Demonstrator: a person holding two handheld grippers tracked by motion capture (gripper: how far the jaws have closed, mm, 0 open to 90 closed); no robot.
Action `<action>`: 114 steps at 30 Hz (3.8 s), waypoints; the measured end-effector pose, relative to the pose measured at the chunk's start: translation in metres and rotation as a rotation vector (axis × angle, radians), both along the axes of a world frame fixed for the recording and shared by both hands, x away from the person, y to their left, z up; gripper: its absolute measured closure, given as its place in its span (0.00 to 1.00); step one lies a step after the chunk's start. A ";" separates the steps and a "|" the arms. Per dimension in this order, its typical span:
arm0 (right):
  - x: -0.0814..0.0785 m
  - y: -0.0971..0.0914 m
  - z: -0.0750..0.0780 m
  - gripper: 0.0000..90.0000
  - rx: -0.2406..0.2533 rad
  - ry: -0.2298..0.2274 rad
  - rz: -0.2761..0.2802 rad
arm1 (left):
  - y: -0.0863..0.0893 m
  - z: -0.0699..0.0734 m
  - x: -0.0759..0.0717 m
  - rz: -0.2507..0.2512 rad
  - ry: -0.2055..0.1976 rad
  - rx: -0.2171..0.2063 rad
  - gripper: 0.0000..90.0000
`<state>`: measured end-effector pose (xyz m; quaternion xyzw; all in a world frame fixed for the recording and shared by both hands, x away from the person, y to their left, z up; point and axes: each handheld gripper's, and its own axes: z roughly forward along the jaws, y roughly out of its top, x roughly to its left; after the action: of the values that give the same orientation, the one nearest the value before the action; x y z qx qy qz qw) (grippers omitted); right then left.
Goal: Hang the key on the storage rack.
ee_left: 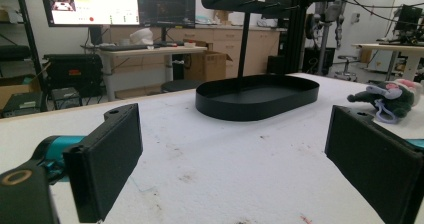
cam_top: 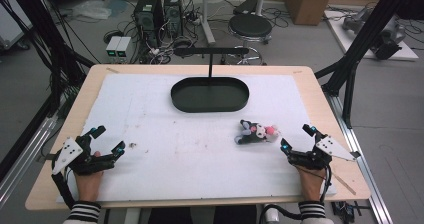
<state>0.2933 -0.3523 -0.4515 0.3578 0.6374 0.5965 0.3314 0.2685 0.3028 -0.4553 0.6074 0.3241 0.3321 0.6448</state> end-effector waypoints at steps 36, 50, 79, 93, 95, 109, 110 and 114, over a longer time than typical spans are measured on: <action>0.002 -0.001 0.018 0.01 0.015 -0.005 0.031 | 0.000 0.001 0.001 0.005 0.013 0.010 0.10; 0.019 -0.005 0.080 0.01 -0.055 0.005 0.129 | -0.001 0.001 0.000 0.004 0.012 0.015 0.10; 0.088 0.014 0.148 0.01 -0.408 0.236 0.494 | -0.001 0.001 0.000 0.003 0.010 0.021 0.10; 0.115 0.031 0.139 0.01 -0.582 0.335 0.622 | -0.001 0.001 0.000 0.004 0.011 0.023 0.10; 0.117 0.034 0.138 0.01 -0.608 0.339 0.633 | -0.001 0.001 0.000 0.005 0.010 0.023 0.10; 0.126 0.051 0.118 0.01 -0.771 0.420 0.700 | -0.001 0.001 0.000 0.004 0.008 0.023 0.10; 0.127 0.052 0.117 0.01 -0.784 0.423 0.704 | -0.001 0.001 0.000 0.004 0.008 0.023 0.10; 0.128 0.054 0.111 0.01 -0.804 0.451 0.712 | -0.001 0.001 0.000 0.005 0.006 0.026 0.10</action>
<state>0.4217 -0.2986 -0.3401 0.0857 0.9498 0.2912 0.0762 0.2686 0.3013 -0.4545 0.6159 0.3234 0.3358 0.6351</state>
